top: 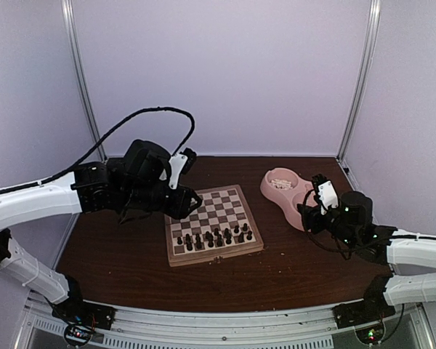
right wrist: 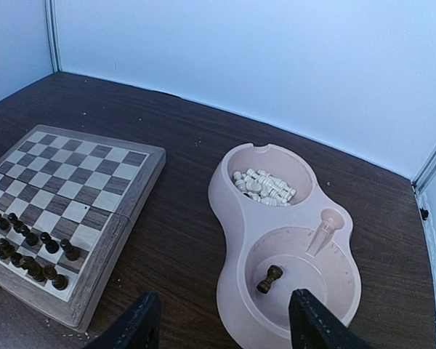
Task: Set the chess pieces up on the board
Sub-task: Pick up the rook from the storage box.
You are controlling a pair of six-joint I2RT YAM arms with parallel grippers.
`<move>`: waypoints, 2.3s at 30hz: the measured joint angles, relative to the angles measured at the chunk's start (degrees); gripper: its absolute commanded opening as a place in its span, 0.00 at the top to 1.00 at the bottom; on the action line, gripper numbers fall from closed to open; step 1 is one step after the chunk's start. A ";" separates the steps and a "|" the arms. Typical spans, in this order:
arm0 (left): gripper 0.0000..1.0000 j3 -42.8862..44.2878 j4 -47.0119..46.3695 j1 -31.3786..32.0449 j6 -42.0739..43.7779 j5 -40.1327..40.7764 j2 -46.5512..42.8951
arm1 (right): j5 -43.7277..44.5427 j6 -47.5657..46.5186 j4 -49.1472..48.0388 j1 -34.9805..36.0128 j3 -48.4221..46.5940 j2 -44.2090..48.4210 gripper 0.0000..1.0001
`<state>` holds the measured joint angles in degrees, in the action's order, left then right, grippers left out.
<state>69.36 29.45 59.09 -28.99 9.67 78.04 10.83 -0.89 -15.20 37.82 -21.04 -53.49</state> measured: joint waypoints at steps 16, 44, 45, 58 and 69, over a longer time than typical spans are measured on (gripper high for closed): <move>0.29 -6.56 -6.03 0.00 -0.24 2.60 -8.81 | 0.04 5.22 7.06 -3.06 -4.52 -3.32 0.48; 0.16 -16.39 -1.42 0.00 -4.09 14.58 -22.36 | -14.84 27.12 40.61 -16.70 -39.30 -39.58 0.69; 0.16 -16.39 -1.42 0.00 -4.04 14.58 -22.21 | -14.75 27.56 40.41 -16.79 -39.30 -40.17 0.70; 0.16 -16.20 -1.42 0.00 -3.61 14.56 -19.04 | -13.25 30.01 37.66 -18.64 -39.26 -43.89 0.69; 0.16 -14.53 -1.46 0.00 -2.97 14.56 -17.07 | -12.70 29.88 35.08 -18.73 -40.54 -50.53 0.71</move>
<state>54.83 27.99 59.09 -31.97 24.23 60.97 -1.87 28.99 19.88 19.09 -61.58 -104.03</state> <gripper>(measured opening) 0.842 0.294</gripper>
